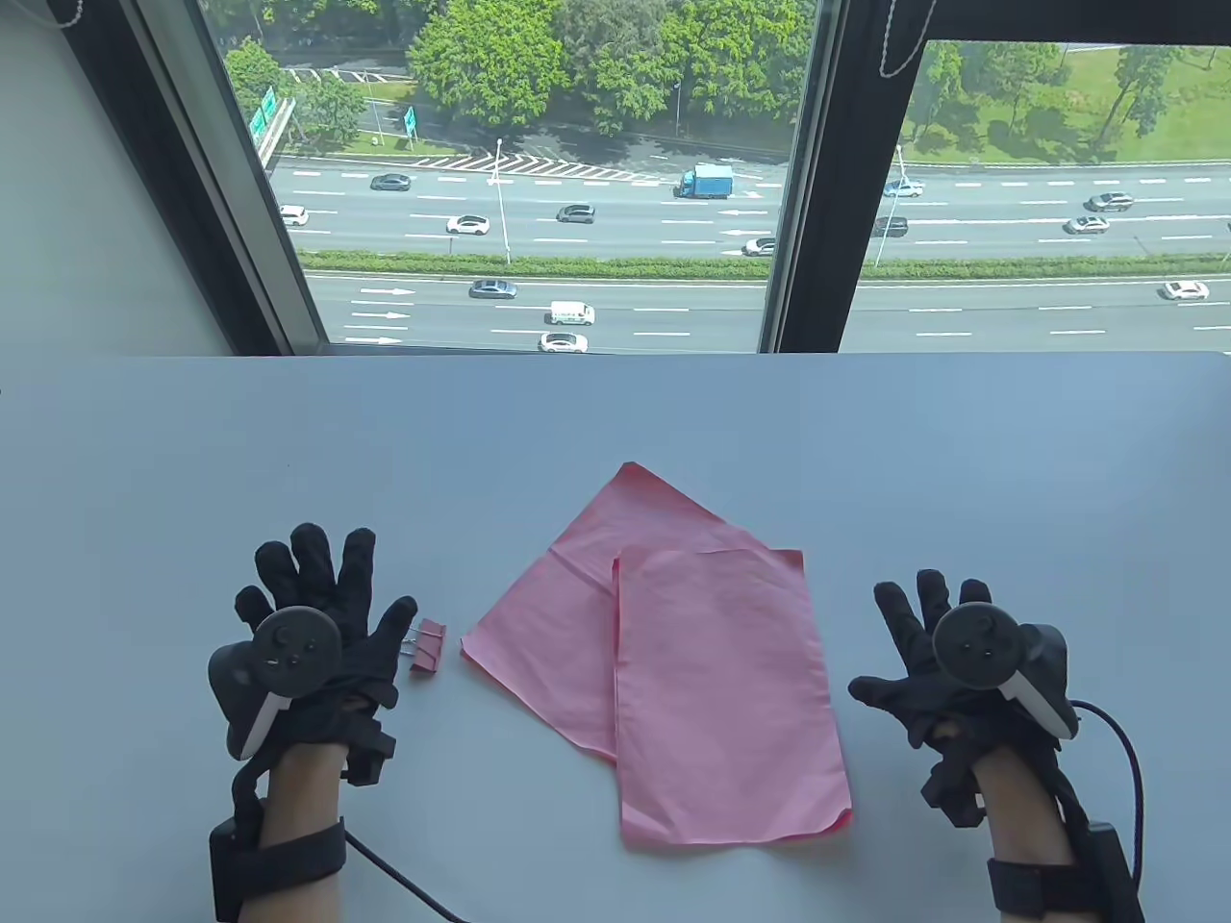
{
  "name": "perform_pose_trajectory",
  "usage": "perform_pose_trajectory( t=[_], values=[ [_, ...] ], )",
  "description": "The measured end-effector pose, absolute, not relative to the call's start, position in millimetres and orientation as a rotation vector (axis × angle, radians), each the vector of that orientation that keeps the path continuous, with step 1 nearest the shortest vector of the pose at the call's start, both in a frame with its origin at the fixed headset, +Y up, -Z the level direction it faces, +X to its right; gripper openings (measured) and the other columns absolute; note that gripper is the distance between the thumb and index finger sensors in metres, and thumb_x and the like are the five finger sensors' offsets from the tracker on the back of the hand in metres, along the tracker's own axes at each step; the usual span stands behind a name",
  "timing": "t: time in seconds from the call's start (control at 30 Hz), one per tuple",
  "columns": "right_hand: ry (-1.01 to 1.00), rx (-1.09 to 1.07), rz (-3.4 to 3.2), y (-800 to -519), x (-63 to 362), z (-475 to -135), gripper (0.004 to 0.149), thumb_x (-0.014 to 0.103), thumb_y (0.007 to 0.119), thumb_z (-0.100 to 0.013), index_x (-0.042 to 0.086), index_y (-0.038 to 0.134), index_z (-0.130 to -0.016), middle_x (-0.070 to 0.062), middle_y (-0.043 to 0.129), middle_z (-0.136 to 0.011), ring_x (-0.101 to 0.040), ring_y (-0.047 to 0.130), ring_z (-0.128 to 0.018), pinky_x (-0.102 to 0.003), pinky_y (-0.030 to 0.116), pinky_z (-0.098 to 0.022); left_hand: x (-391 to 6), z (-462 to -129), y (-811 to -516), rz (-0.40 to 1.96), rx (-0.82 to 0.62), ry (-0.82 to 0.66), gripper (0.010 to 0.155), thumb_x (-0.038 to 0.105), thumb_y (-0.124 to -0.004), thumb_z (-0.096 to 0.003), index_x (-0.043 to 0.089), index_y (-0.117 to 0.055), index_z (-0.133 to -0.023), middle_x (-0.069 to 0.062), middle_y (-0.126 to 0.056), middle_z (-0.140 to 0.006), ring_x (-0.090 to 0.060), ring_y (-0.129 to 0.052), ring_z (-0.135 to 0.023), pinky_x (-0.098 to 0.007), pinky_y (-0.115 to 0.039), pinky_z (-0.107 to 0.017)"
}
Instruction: Clip paper with binder clip (Left hand to clip)
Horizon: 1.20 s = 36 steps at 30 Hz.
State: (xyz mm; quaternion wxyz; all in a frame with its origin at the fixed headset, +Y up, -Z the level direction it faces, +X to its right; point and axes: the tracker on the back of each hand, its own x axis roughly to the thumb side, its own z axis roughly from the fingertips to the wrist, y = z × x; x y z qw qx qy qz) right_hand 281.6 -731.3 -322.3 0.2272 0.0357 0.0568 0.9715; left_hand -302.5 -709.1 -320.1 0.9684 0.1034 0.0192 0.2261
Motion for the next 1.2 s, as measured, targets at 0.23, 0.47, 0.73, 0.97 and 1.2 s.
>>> perform_pose_trajectory(
  t=[0.23, 0.47, 0.73, 0.97, 1.2],
  values=[
    [0.209, 0.234, 2.648, -727, 267, -319, 0.095, 0.052, 0.093, -0.037, 0.028, 0.037, -0.110, -0.013, 0.014, -0.113, -0.054, 0.002, -0.093, -0.073, 0.013, -0.060, -281, -323, -718, 0.432, 0.156, -0.038, 0.080, 0.064, -0.068, -0.0468, 0.037, -0.038, -0.115, -0.003, -0.015, -0.122, -0.027, 0.009, -0.101, -0.055, 0.003, -0.062],
    [0.289, 0.425, 2.643, -725, 231, -309, 0.097, 0.055, 0.094, -0.035, 0.028, 0.037, -0.110, -0.013, 0.016, -0.113, -0.054, 0.004, -0.094, -0.073, 0.013, -0.061, -264, -327, -718, 0.383, 0.127, -0.098, 0.078, 0.063, -0.070, -0.0473, 0.035, -0.043, -0.115, -0.004, -0.019, -0.123, -0.028, 0.008, -0.101, -0.054, 0.003, -0.062],
    [0.427, 0.433, 2.678, -739, 227, -311, 0.098, 0.053, 0.095, -0.036, 0.029, 0.035, -0.110, -0.013, 0.014, -0.113, -0.054, 0.002, -0.094, -0.073, 0.012, -0.061, -236, -324, -720, 0.266, 0.055, -0.161, 0.075, 0.056, -0.071, -0.0491, 0.038, -0.040, -0.115, -0.004, -0.020, -0.123, -0.027, 0.007, -0.101, -0.053, 0.003, -0.062],
    [0.690, 0.407, 2.655, -760, 226, -316, 0.102, 0.050, 0.097, -0.035, 0.029, 0.031, -0.110, -0.014, 0.008, -0.112, -0.054, -0.001, -0.092, -0.073, 0.010, -0.060, -221, -324, -729, 0.223, -0.027, -0.141, 0.071, 0.053, -0.072, -0.0487, 0.032, -0.053, -0.113, -0.003, -0.033, -0.123, -0.029, 0.000, -0.103, -0.054, 0.000, -0.063],
    [0.772, 0.413, 2.674, -758, 221, -310, 0.105, 0.045, 0.101, -0.034, 0.028, 0.031, -0.110, -0.014, 0.008, -0.112, -0.055, 0.000, -0.093, -0.074, 0.012, -0.061, -206, -329, -750, 0.151, -0.227, -0.152, 0.067, 0.051, -0.073, -0.0494, 0.032, -0.057, -0.112, -0.002, -0.037, -0.123, -0.029, -0.002, -0.104, -0.054, -0.001, -0.063]
  ],
)
